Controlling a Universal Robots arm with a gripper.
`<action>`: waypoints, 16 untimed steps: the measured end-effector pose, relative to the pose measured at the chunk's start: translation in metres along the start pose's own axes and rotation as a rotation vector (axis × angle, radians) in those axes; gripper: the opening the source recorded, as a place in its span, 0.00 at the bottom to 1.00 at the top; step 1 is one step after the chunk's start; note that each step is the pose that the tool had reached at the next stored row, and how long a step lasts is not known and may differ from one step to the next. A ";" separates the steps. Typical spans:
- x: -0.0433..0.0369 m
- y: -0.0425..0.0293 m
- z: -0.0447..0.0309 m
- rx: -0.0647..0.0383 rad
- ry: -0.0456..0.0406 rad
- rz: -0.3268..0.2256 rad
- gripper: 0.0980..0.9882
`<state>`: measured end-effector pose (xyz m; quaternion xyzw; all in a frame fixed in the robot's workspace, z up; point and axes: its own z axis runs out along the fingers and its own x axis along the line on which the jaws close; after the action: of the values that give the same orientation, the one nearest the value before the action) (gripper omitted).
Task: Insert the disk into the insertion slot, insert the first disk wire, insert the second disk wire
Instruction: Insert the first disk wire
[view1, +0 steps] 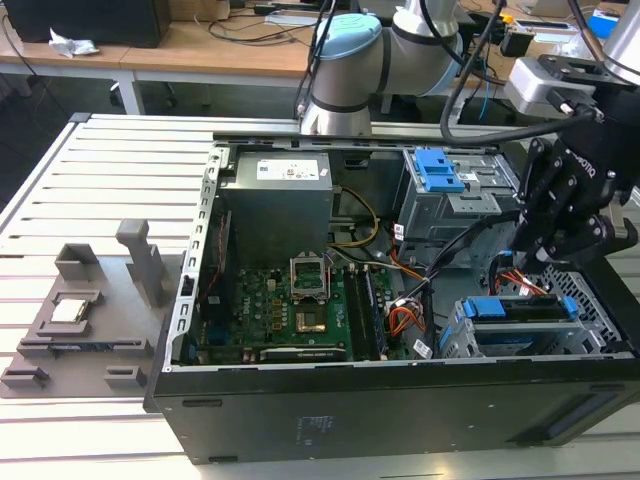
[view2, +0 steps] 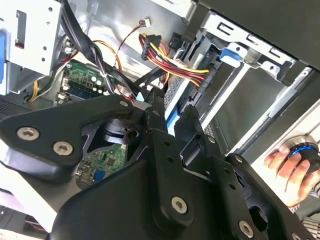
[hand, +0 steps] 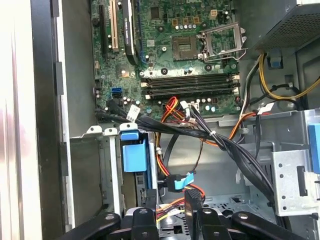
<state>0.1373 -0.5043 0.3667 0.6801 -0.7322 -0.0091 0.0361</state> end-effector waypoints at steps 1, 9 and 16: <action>0.0015 -0.0002 0.0001 0.000 -0.0002 0.000 0.30; 0.0107 -0.0032 0.0007 0.000 -0.0018 0.000 0.21; 0.0337 -0.0050 0.0015 0.000 -0.0034 0.000 0.01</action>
<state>0.1397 -0.5384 0.3663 0.6801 -0.7322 -0.0104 0.0350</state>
